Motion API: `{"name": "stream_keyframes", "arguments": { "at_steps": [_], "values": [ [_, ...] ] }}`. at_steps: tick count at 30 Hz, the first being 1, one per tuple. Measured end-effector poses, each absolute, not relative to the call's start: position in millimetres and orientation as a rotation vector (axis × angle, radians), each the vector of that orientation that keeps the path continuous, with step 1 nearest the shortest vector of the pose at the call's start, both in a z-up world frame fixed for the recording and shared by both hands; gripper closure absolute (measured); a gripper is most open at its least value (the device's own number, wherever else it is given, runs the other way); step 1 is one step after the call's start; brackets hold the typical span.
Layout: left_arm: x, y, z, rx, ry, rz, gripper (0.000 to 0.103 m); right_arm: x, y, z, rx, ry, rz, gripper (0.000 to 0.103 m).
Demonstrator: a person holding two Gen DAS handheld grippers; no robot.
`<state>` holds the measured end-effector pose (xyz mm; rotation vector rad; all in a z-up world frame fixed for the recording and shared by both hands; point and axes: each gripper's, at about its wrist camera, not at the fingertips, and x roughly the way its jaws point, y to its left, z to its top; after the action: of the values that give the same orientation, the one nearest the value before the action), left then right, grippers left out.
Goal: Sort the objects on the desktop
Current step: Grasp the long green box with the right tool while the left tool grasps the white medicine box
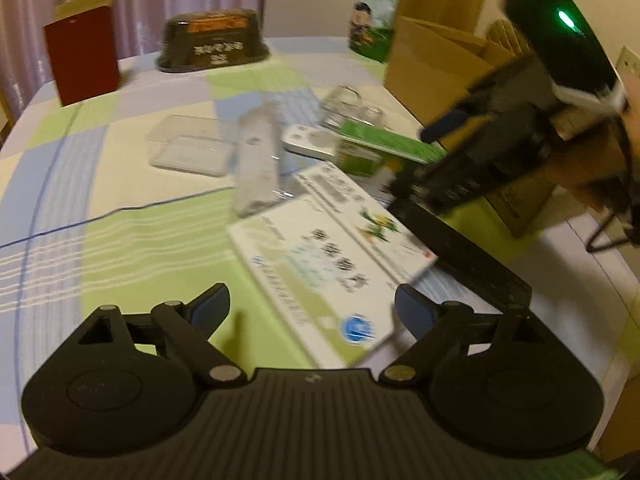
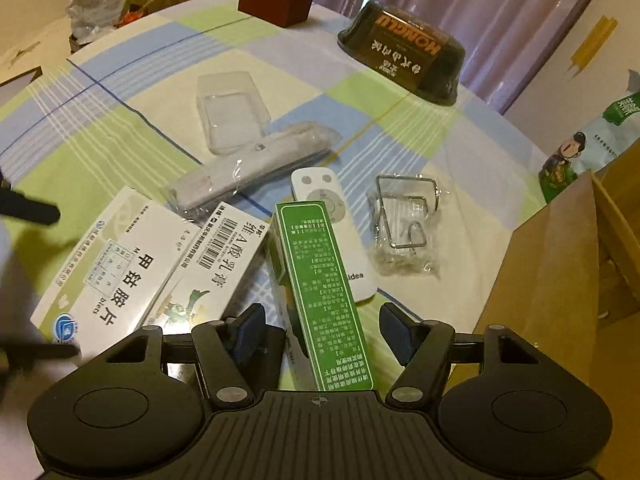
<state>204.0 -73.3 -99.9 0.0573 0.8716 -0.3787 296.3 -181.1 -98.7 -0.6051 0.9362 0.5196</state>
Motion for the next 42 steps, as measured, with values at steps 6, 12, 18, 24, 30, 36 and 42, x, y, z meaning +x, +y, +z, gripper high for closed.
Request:
{"name": "stream_keyframes", "arguments": {
  "at_steps": [6, 12, 18, 24, 30, 36, 42],
  "values": [
    [206.8, -100.2, -113.0, 0.126, 0.895, -0.373, 0.01, 303.6, -184.7, -99.3, -0.577, 0.96, 0.516, 0.066],
    [203.6, -82.7, -114.4, 0.173, 0.888, -0.3, 0.01, 298.9, -189.1, -93.5, -0.521, 0.967, 0.503, 0.07],
    [211.7, -42.1, -110.4, 0.136, 0.899, -0.216, 0.01, 293.3, -191.2, -93.8, -0.505, 0.961, 0.49, 0.07],
    [229.1, -55.5, -112.0, 0.211, 0.922, -0.27, 0.014, 298.1, -188.2, -96.1, -0.534, 0.961, 0.493, 0.069],
    [237.4, -64.8, -115.4, 0.243, 0.964, -0.292, 0.028, 305.6, -182.7, -100.1, -0.568, 0.975, 0.499, 0.065],
    [238.1, -64.0, -115.8, 0.247, 0.966, -0.314, 0.033, 315.4, -178.7, -105.9, -0.576, 1.0, 0.515, 0.065],
    [238.6, -62.3, -114.3, 0.257, 0.974, -0.332, 0.035, 318.9, -175.6, -107.8, -0.572, 1.02, 0.518, 0.066]
  ]
}}
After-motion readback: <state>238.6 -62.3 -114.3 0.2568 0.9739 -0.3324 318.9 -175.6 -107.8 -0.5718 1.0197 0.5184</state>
